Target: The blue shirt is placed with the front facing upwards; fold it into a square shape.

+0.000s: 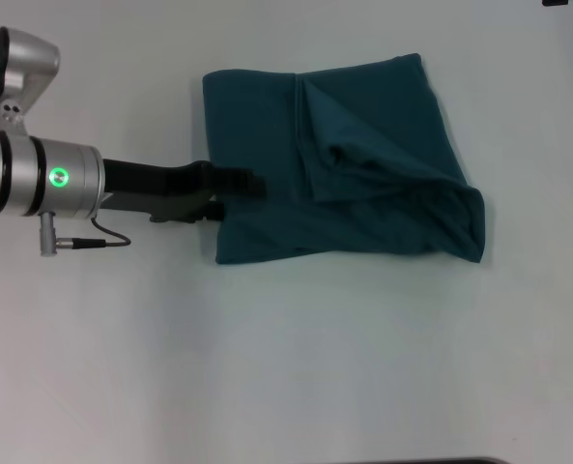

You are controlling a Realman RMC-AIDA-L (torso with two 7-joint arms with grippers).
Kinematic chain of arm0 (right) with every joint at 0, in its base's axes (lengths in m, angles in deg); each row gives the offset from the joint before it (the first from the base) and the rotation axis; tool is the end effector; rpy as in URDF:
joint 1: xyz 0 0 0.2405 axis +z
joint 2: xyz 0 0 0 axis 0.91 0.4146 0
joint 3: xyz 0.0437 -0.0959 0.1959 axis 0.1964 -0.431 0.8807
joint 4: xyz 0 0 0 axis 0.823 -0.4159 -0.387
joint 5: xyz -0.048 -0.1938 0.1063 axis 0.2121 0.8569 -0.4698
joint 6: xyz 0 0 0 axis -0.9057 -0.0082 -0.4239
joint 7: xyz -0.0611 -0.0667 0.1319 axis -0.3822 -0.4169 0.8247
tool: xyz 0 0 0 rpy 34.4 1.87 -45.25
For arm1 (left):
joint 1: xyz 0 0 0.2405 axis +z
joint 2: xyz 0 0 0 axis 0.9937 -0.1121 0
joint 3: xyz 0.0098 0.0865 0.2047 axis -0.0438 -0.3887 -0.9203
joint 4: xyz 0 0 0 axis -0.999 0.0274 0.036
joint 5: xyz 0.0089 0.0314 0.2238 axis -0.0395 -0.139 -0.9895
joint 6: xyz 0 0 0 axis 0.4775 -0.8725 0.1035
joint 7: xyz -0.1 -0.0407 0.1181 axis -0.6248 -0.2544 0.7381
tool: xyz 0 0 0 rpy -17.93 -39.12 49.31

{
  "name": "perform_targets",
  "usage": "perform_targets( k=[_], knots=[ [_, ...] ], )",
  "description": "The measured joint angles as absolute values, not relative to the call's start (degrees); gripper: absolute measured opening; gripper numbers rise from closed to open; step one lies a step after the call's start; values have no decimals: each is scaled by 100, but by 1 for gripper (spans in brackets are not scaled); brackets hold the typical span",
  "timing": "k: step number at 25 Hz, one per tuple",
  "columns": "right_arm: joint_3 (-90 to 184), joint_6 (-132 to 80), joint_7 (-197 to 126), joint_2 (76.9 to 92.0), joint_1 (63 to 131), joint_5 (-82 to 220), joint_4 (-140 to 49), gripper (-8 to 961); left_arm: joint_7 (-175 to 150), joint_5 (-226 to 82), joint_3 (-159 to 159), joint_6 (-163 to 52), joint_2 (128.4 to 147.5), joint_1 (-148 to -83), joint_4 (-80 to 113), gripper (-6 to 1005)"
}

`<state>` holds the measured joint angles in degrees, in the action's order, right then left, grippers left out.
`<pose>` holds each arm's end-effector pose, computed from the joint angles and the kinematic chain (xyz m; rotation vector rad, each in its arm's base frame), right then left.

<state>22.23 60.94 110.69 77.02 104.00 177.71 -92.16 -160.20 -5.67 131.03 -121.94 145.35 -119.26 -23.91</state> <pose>0.2188 0.3908 0.1455 -2.2114 1.7487 0.6571 -0.2268 0.3527 -0.0576 -2.2418 -2.0159 -0.3475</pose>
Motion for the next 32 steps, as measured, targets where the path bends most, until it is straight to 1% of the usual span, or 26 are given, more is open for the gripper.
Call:
perform_targets(
  k=[4,15,21,26,32],
  knots=[
    [2276,6165,11067,7702,10400,17751,-9215,916,-16018,-587,13047,-12207,14563,-11954,-2514,785],
    [2430,6218,11057,7694,10378,17742,-9216,916,-16041,-649,12970,-12170,14622,-12149,-2458,560],
    [2441,6218,11056,7693,10373,17739,-9216,916,-16045,-649,12965,-12200,14630,-12162,-2460,356],
    [2455,6217,11056,7694,10371,17738,-9200,916,-15954,-612,12979,-12534,14629,-12109,-2535,140],
    [2514,6215,11056,7693,10331,17740,-9172,916,-15828,-533,13148,-13257,14626,-11759,-2843,114]
  ],
)
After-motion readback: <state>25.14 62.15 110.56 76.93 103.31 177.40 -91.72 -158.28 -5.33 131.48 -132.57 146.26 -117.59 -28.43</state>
